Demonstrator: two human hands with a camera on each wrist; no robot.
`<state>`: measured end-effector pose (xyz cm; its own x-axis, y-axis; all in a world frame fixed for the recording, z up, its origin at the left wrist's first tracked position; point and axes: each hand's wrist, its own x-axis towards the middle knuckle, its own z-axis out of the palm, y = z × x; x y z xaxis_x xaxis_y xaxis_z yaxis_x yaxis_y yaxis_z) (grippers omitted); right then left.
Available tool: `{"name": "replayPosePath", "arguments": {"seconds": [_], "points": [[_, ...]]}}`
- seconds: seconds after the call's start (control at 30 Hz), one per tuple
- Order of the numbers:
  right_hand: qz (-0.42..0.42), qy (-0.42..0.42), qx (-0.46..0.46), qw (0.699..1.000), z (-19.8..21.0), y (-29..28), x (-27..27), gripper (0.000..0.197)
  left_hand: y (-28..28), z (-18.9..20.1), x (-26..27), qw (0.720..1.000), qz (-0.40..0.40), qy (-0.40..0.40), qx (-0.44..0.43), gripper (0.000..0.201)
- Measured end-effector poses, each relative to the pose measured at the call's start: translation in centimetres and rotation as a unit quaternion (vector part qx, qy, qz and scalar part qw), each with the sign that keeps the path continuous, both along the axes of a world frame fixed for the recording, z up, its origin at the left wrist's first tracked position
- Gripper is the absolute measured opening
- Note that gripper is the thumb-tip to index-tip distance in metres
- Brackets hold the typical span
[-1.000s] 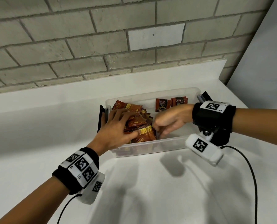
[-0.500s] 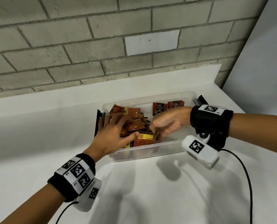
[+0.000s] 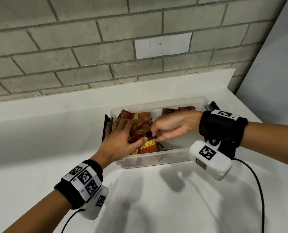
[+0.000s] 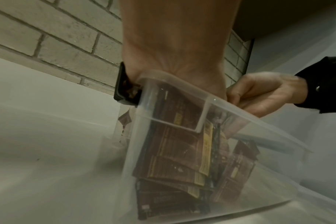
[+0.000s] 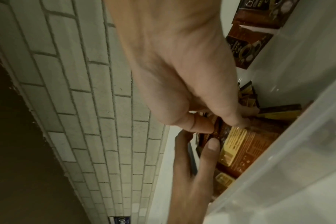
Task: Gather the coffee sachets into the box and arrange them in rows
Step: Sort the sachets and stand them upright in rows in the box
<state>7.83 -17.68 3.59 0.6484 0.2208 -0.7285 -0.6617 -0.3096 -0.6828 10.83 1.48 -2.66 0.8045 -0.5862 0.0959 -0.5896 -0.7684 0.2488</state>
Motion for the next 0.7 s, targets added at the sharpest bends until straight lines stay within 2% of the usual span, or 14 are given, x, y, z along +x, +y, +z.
{"name": "replayPosePath", "arguments": {"seconds": [0.07,0.17,0.27,0.4,0.5,0.6,0.7], "points": [[-0.004,0.003,0.001,1.0,-0.6,-0.4,0.0,0.015,0.0,0.2,-0.1,1.0,0.009,-0.003,0.013,0.078],[-0.043,0.003,-0.003,0.999,-1.1,-1.2,-0.1,0.023,0.0,0.4,-0.2,1.0,0.021,-0.002,0.022,0.081],[-0.055,0.007,-0.011,0.998,-0.8,-1.3,0.0,0.02,-0.1,0.3,-0.1,1.0,0.024,-0.003,0.02,0.08],[0.001,-0.02,-0.088,0.996,-0.4,-1.3,0.7,0.027,-0.4,0.8,-0.1,0.998,0.013,-0.026,0.061,0.078],[0.019,-0.037,-0.11,0.993,0.1,-1.4,0.8,0.015,-0.8,1.9,0.0,0.995,-0.011,-0.023,0.097,0.068],[0.008,-0.073,-0.058,0.996,0.7,-2.6,0.1,0.015,-1.9,3.5,0.9,0.991,-0.044,0.037,0.118,0.065],[0.022,-0.083,-0.037,0.996,0.6,-2.5,-0.1,0.014,-3.3,5.0,2.1,0.971,-0.064,0.174,0.151,0.085]]}}
